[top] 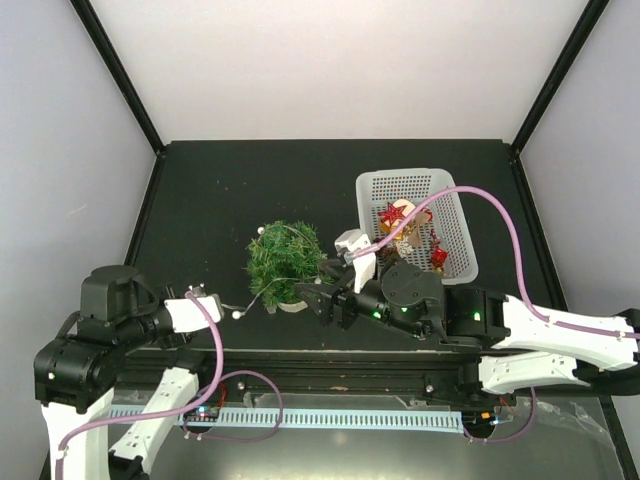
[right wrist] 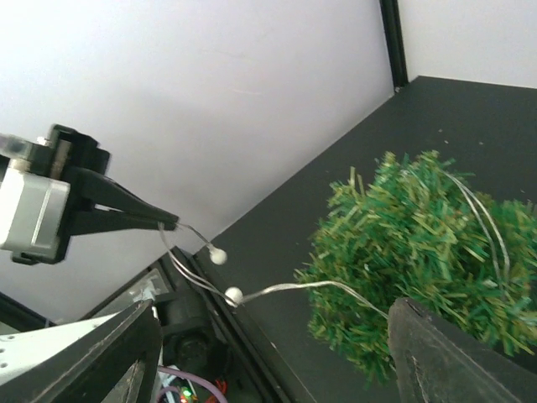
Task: Decorate the small christmas tree
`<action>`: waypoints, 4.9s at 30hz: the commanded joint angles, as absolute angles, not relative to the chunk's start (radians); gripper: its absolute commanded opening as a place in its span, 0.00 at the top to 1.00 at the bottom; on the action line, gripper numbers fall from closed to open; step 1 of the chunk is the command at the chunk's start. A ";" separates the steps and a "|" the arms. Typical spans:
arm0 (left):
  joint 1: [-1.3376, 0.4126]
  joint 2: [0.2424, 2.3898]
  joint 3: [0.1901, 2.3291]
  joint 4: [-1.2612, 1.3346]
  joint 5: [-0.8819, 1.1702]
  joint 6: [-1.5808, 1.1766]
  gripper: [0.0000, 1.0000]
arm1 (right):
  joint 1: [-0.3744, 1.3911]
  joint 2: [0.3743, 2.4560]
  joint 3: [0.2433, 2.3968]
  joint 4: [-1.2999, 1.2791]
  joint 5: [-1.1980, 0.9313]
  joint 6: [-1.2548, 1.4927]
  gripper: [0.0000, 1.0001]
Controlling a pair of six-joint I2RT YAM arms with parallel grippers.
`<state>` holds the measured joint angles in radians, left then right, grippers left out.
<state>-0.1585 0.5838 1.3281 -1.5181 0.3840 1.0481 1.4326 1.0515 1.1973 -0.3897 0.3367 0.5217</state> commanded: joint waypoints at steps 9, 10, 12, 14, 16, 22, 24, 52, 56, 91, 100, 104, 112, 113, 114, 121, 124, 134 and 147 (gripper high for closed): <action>-0.160 0.639 1.238 -1.233 -0.009 1.016 0.98 | 1.363 1.009 1.152 -0.432 0.379 0.528 0.25; -0.160 0.657 1.235 -1.202 -0.024 1.009 0.98 | 1.359 1.010 1.150 -0.433 0.378 0.529 0.25; -0.156 0.699 1.244 -1.140 -0.045 0.985 0.98 | 1.349 1.008 1.143 -0.431 0.377 0.528 0.25; -0.154 0.754 1.266 -1.091 -0.056 0.969 0.99 | 1.340 1.006 1.137 -0.431 0.376 0.529 0.25; -0.153 0.815 1.303 -1.059 -0.063 0.954 0.99 | 1.330 1.001 1.129 -0.428 0.374 0.530 0.25; -0.152 0.984 1.431 -1.022 -0.056 0.928 0.98 | 1.293 0.976 1.110 -0.420 0.352 0.531 0.25; -0.152 1.015 1.469 -1.017 -0.040 0.922 0.98 | 1.278 0.968 1.097 -0.414 0.343 0.531 0.25; -0.284 1.190 1.320 -0.605 0.184 0.816 0.98 | 1.010 0.973 1.023 -0.292 0.168 0.545 0.25; -0.284 1.194 1.266 -0.477 0.265 0.771 0.98 | 0.913 1.001 1.001 -0.217 0.056 0.571 0.26; -0.275 1.275 1.239 -0.320 0.854 0.586 0.98 | 0.756 1.546 1.243 0.037 -0.248 0.311 0.32; -0.265 1.275 1.243 -0.342 0.897 0.586 0.98 | 0.745 1.588 1.276 0.035 -0.231 0.316 0.74; -0.255 1.275 1.241 -0.351 0.894 0.593 0.99 | 0.744 1.561 1.259 0.039 -0.234 0.313 0.94; -0.246 1.331 1.230 -0.327 0.811 0.575 0.87 | 0.743 1.515 1.281 -0.091 -0.225 0.300 0.99; -0.244 1.337 1.229 -0.327 0.801 0.577 0.86 | 0.743 1.511 1.290 -0.126 -0.214 0.302 0.99; -0.241 1.341 1.230 -0.328 0.791 0.577 0.85 | 0.744 1.506 1.296 -0.154 -0.210 0.304 0.99; -0.230 1.341 1.227 -0.331 0.787 0.572 0.62 | 0.751 1.440 1.255 -0.245 -0.207 0.322 0.99; -0.229 1.341 1.229 -0.328 0.769 0.566 0.39 | 0.762 1.419 1.241 -0.281 -0.195 0.324 0.99; -0.186 1.335 1.254 -0.226 0.460 0.468 0.01 | 0.808 1.330 1.173 -0.412 -0.162 0.350 0.99; -0.115 1.146 1.246 -0.281 0.386 0.438 0.01 | 0.846 1.335 1.090 -0.520 -0.086 0.377 0.99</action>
